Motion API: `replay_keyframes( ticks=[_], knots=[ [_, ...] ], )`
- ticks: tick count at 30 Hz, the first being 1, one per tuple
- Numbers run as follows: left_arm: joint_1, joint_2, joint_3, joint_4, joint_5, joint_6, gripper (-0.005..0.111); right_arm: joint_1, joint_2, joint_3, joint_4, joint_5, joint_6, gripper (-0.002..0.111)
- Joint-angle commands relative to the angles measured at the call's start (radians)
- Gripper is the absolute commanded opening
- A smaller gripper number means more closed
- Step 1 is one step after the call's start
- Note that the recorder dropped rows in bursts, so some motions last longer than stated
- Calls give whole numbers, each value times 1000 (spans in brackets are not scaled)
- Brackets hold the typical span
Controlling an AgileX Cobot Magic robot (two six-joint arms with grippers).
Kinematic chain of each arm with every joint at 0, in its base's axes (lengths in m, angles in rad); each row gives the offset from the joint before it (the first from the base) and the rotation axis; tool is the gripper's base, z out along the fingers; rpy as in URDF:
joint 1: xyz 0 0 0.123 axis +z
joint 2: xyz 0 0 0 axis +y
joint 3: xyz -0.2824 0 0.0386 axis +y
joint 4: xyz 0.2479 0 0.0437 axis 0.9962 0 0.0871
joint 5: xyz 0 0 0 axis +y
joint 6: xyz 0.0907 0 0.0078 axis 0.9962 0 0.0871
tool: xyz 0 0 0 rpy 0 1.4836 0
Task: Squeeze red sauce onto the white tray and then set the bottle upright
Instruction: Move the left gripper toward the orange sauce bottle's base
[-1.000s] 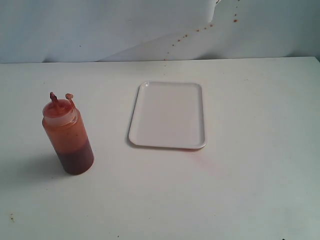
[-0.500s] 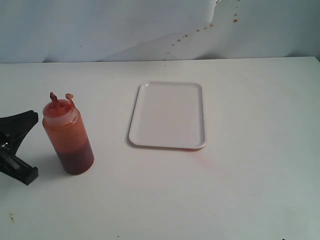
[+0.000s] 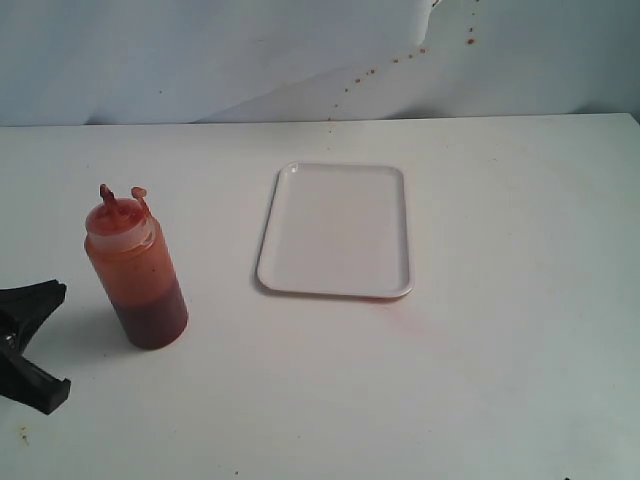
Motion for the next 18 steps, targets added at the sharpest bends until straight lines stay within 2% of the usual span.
replay_keyframes(
  ticks=[1,12,18],
  knots=[
    [2,1,4,-10,32,-42,0,-7,-4,4,6,-4,-8,0],
    [2,9,4,0,88,-90,0,-7,-4,4,6,-4,-8,0],
    [2,143,4,157,15,-100,0,-7,-4,4,6,-4,-8,0]
  ],
)
